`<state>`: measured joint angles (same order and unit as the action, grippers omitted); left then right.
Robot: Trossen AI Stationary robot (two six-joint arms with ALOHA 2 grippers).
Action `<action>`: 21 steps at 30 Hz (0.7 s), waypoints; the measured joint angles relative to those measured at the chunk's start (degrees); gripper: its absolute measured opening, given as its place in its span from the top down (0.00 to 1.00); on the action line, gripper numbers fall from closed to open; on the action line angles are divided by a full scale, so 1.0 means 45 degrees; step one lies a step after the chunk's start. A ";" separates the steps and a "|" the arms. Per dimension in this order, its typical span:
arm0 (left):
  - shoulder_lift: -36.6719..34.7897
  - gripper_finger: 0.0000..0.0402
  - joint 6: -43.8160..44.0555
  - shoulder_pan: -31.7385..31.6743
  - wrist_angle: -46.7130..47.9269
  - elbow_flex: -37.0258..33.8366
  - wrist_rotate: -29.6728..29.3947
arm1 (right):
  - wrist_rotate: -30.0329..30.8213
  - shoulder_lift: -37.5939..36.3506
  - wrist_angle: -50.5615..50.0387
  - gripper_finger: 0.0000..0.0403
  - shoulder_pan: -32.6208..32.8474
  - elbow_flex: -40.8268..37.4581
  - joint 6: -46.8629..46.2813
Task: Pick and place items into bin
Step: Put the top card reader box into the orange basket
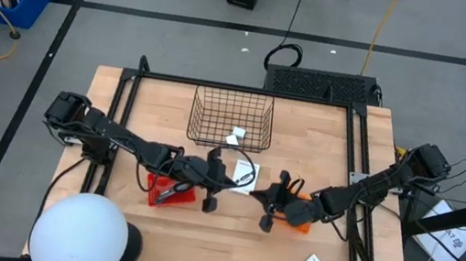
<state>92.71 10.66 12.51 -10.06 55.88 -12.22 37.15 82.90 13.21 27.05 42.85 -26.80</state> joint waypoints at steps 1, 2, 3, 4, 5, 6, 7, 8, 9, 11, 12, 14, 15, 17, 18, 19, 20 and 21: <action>0.0000 0.96 0.0044 0.0000 0.0018 0.0000 -0.0187 | 0.0254 0.0002 0.0018 1.00 -0.0050 0.0000 0.0037; 0.0000 0.95 0.0062 -0.0005 0.0064 0.0000 -0.0267 | 0.0474 0.0002 0.0051 1.00 -0.0091 0.0000 0.0119; 0.0000 0.95 0.0074 -0.0001 0.0102 0.0000 -0.0269 | 0.0564 0.0002 0.0058 1.00 -0.0182 0.0000 0.0161; 0.0000 0.95 0.0073 0.0000 0.0113 0.0000 -0.0251 | 0.0630 0.0002 0.0048 1.00 -0.0303 0.0000 0.0184; 0.0000 0.96 0.0073 0.0000 0.0107 0.0000 -0.0183 | 0.0632 0.0002 0.0023 1.00 -0.0472 0.0000 0.0164; -0.0002 0.97 0.0073 0.0000 0.0087 0.0000 -0.0091 | 0.0532 0.0038 0.0010 1.00 -0.0677 0.0000 0.0068; -0.0004 0.98 0.0068 0.0000 0.0051 0.0000 -0.0054 | 0.0198 0.0150 0.0044 1.00 -0.0927 0.0000 -0.0044; 0.0000 0.99 0.0068 0.0000 0.0025 0.0000 -0.0051 | -0.0259 0.0285 0.0007 1.00 -0.1203 0.0005 -0.0174; 0.0000 0.99 0.0068 0.0000 0.0017 0.0000 -0.0055 | -0.0602 0.0454 -0.0082 1.00 -0.1437 0.0005 -0.0268; -0.0005 0.99 0.0068 0.0000 -0.0016 0.0000 -0.0051 | -0.1113 0.0799 -0.0129 1.00 -0.1892 0.0019 -0.0320; -0.0003 0.98 0.0068 0.0000 -0.0012 0.0000 0.0009 | -0.1362 0.0969 -0.0261 1.00 -0.2116 0.0106 -0.0315; -0.0005 0.95 0.0066 0.0000 -0.0012 0.0000 0.0027 | -0.1745 0.1284 -0.0599 1.00 -0.2443 0.0388 -0.0302; -0.0003 0.94 0.0063 0.0000 -0.0013 0.0000 0.0029 | -0.1938 0.1465 -0.0814 1.00 -0.2593 0.0521 -0.0253; -0.0005 0.93 0.0063 0.0000 -0.0031 0.0000 0.0032 | -0.2178 0.1774 -0.1164 1.00 -0.2784 0.0877 -0.0155; -0.0005 0.93 0.0058 0.0000 -0.0026 0.0000 0.0027 | -0.2323 0.1912 -0.1396 1.00 -0.2866 0.1053 -0.0139; -0.0005 0.93 0.0058 0.0000 -0.0031 0.0000 0.0028 | -0.2430 0.2035 -0.1661 1.00 -0.2953 0.1250 -0.0161; -0.0005 0.93 0.0058 0.0000 -0.0028 0.0000 0.0032 | -0.2664 0.2178 -0.2009 1.00 -0.3043 0.1470 -0.0272; -0.0005 0.93 0.0058 0.0000 -0.0017 0.0000 0.0037 | -0.2727 0.2362 -0.2345 1.00 -0.3119 0.1656 -0.0441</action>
<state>92.68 10.92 12.51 -10.13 55.88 -12.05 24.88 93.53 2.66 13.01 50.30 -28.79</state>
